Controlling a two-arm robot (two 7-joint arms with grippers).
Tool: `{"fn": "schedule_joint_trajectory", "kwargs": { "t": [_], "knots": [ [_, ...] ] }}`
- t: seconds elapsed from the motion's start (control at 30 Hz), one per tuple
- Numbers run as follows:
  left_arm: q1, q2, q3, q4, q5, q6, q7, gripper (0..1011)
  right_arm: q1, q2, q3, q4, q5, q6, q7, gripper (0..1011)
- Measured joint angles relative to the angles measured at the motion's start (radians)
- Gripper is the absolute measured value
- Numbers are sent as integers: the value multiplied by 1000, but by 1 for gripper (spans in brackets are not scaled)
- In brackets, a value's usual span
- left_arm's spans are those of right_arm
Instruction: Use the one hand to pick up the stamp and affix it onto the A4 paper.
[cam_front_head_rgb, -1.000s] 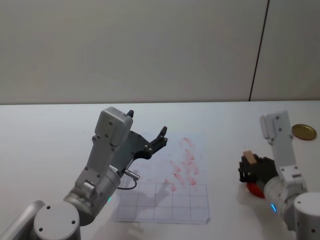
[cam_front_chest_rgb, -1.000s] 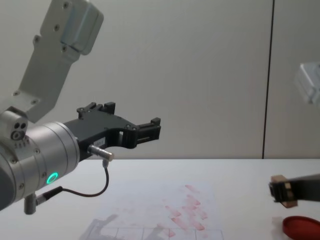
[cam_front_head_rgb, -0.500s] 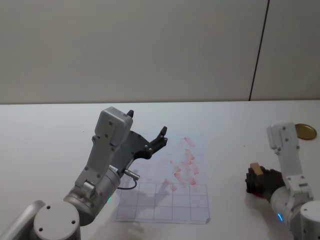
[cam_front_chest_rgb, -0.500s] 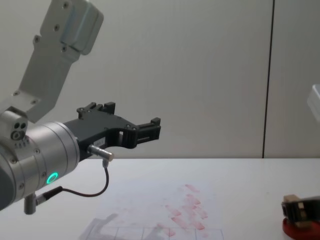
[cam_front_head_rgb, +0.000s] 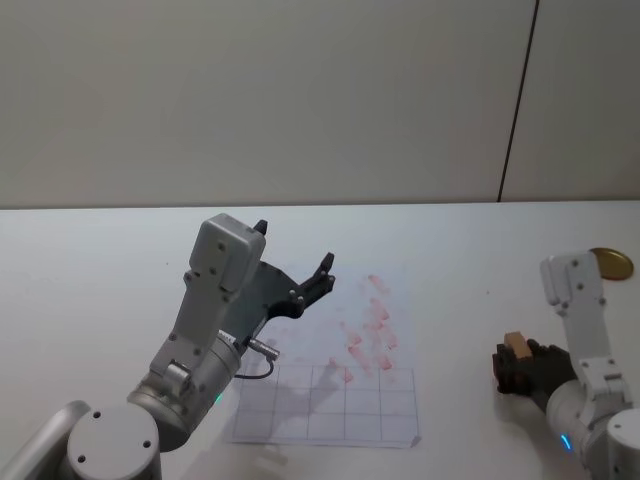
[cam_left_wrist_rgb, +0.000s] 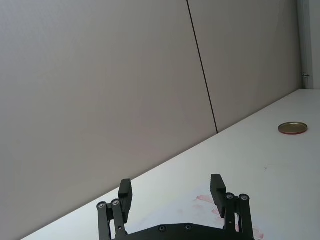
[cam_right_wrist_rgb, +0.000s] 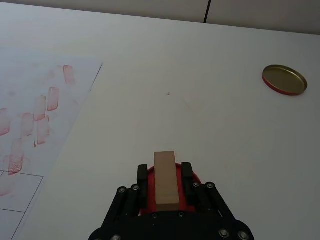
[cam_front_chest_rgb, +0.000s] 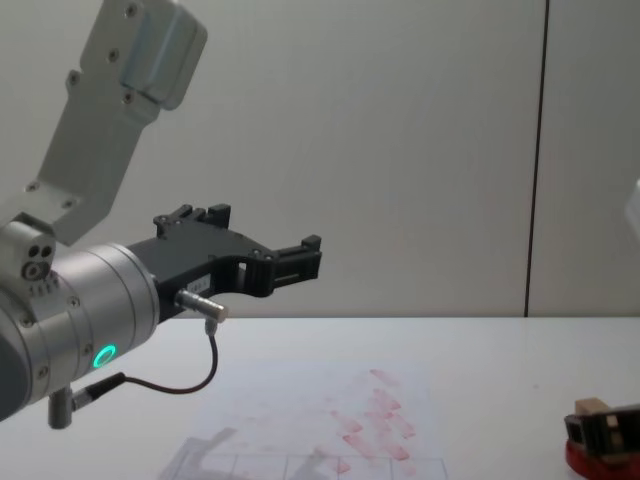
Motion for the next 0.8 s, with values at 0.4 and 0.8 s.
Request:
{"fn": "schedule_joint_trajectory", "kwargs": {
  "t": [0.4, 0.8],
  "knots": [
    [0, 0, 0, 0, 0, 0, 0, 993, -9, -2, 1, -36, -22, -27, 13, 723],
    [0, 0, 0, 0, 0, 0, 0, 993, -28, 5, -4, -97, -63, -104, 37, 1001]
  ]
}}
